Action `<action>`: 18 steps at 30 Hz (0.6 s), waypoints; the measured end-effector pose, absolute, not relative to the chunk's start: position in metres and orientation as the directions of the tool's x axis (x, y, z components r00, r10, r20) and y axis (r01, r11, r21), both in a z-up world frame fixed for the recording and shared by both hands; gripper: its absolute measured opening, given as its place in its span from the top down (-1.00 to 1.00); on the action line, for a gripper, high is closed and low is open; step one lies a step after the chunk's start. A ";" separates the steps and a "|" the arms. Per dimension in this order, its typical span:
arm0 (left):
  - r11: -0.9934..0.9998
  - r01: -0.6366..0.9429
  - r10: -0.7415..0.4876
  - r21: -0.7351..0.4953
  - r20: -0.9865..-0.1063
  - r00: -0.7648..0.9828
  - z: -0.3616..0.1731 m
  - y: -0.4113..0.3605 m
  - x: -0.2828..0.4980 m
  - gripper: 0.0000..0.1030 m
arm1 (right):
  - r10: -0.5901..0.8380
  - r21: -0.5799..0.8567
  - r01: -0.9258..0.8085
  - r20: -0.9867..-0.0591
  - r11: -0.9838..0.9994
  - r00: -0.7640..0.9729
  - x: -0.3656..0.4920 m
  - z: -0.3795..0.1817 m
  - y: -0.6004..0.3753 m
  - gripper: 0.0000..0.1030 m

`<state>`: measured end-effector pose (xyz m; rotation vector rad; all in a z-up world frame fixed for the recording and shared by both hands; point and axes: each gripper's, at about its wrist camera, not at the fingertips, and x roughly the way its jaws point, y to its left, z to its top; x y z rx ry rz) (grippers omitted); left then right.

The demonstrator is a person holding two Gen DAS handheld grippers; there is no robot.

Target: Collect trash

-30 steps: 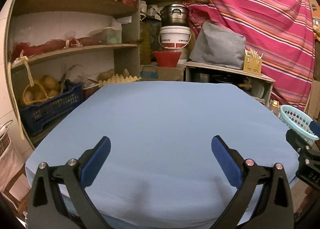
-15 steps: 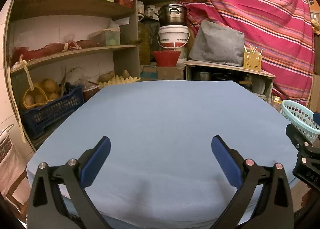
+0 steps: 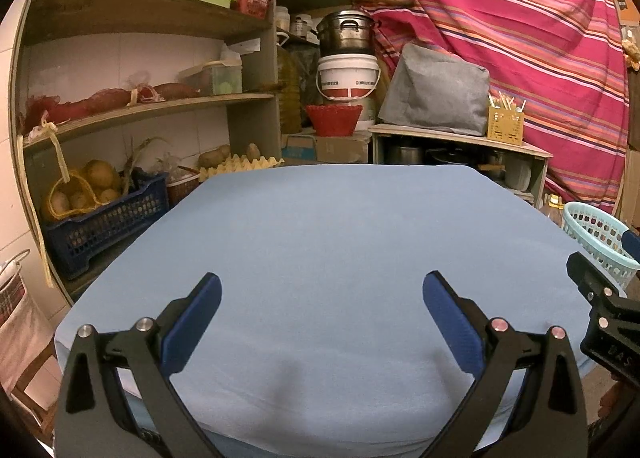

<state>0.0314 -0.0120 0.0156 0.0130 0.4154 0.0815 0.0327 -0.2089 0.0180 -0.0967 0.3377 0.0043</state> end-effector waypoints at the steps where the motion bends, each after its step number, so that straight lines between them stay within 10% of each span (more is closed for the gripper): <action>1: 0.997 -0.076 0.082 0.030 -0.404 0.911 0.015 -0.012 0.032 -0.91 | -0.012 -0.091 -0.019 -0.333 0.996 0.943 0.033 0.018 -0.209 -0.92; 18: 0.996 -0.082 0.087 0.030 -0.406 0.910 0.017 -0.007 0.032 -0.91 | -0.019 -0.075 -0.008 -0.347 0.997 0.938 0.038 0.015 -0.210 -0.92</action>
